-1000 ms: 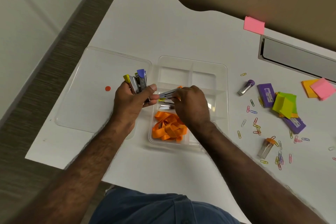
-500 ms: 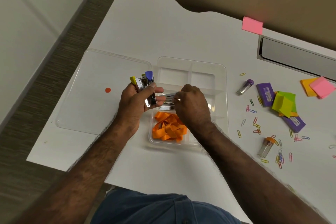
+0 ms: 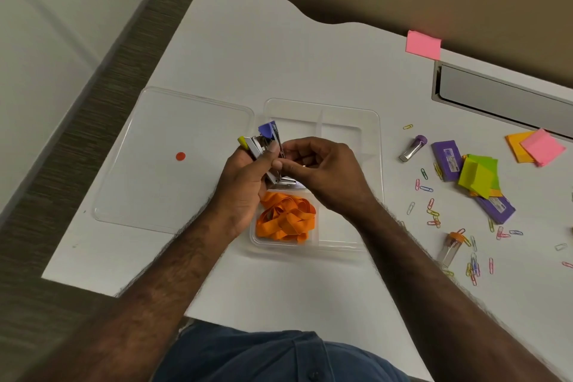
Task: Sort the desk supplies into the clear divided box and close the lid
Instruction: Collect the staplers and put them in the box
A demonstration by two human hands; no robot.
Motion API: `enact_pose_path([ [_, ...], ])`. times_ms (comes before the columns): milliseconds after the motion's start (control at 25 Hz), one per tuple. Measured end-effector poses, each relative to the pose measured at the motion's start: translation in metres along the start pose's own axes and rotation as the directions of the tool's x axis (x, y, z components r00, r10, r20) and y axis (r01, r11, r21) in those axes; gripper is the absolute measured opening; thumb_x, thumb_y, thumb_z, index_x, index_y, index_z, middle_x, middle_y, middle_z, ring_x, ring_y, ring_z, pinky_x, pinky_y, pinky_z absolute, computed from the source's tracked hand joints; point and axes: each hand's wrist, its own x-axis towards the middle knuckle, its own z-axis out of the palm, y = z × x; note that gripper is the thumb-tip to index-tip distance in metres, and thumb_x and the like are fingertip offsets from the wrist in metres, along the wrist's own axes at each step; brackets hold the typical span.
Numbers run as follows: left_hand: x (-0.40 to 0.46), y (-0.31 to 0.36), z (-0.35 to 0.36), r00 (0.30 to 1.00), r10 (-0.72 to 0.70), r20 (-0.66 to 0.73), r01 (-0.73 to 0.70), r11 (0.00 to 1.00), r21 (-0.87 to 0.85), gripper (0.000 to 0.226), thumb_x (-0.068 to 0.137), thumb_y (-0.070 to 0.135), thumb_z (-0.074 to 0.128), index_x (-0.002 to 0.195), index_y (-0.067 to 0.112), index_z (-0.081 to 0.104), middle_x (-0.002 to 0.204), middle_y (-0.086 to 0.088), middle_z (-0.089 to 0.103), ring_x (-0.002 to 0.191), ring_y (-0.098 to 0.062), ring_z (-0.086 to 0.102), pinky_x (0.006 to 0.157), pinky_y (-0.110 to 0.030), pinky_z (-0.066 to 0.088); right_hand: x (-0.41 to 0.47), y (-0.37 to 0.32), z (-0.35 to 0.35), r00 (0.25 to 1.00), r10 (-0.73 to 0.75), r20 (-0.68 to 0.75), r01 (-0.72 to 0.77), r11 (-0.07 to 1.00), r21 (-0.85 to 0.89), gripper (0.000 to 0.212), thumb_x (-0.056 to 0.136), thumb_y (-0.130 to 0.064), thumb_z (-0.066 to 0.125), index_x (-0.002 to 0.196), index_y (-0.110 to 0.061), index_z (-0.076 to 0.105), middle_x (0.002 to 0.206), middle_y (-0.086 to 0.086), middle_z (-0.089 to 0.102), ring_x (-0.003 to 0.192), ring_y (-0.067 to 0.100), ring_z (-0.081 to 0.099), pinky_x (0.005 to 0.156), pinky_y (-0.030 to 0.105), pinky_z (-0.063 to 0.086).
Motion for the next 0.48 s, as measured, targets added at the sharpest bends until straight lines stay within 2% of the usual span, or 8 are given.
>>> enact_pose_path([
  [120,-0.002,0.001,0.001,0.993,-0.097,0.062,0.109,0.963,-0.247,0.025,0.105,0.022,0.052,0.126,0.011,0.062,0.118,-0.014,0.076,0.112,-0.026,0.073,0.084,-0.031,0.061,0.002,0.003,-0.004,0.999,0.032,-0.006,-0.031,0.995,0.093,0.043,0.079,-0.036,0.088,0.116,-0.018,0.077,0.094,-0.005,0.078,0.087,0.010,0.076,0.081,0.028,0.063],
  [200,-0.003,0.001,0.001,0.991,-0.115,0.066,0.128,0.957,-0.261,0.025,0.106,0.021,0.051,0.125,0.012,0.063,0.116,-0.013,0.077,0.108,-0.024,0.075,0.082,-0.030,0.061,0.004,0.005,-0.006,0.999,0.045,0.026,-0.048,0.992,0.113,0.038,0.081,-0.030,0.087,0.116,-0.017,0.077,0.095,-0.001,0.079,0.087,0.014,0.077,0.084,0.035,0.064],
  [280,-0.001,0.002,-0.001,0.996,-0.092,0.020,0.095,0.971,-0.218,0.026,0.106,0.021,0.050,0.127,0.010,0.062,0.119,-0.015,0.075,0.108,-0.025,0.074,0.085,-0.034,0.061,0.007,0.008,-0.008,0.998,0.060,0.034,-0.063,0.990,0.122,0.032,0.082,-0.026,0.086,0.112,-0.020,0.077,0.092,-0.001,0.079,0.085,0.013,0.077,0.083,0.034,0.064],
  [360,0.003,0.006,-0.007,0.999,-0.030,-0.041,0.023,0.985,-0.169,0.029,0.107,0.020,0.049,0.132,0.009,0.059,0.128,-0.018,0.070,0.116,-0.029,0.070,0.099,-0.042,0.057,0.010,0.011,-0.013,0.998,0.057,0.014,-0.057,0.998,-0.003,0.032,0.082,-0.026,0.085,0.113,-0.023,0.077,0.093,-0.005,0.079,0.084,0.009,0.075,0.080,0.027,0.063],
  [480,0.011,0.016,-0.021,0.996,0.040,-0.075,-0.051,0.988,-0.145,0.035,0.109,0.019,0.043,0.141,0.006,0.049,0.141,-0.021,0.060,0.129,-0.030,0.062,0.115,-0.047,0.044,0.014,0.021,-0.016,0.998,-0.014,0.056,0.035,0.919,-0.392,0.030,0.087,-0.026,0.080,0.117,-0.023,0.077,0.102,-0.007,0.077,0.084,0.006,0.068,0.070,0.018,0.054],
])
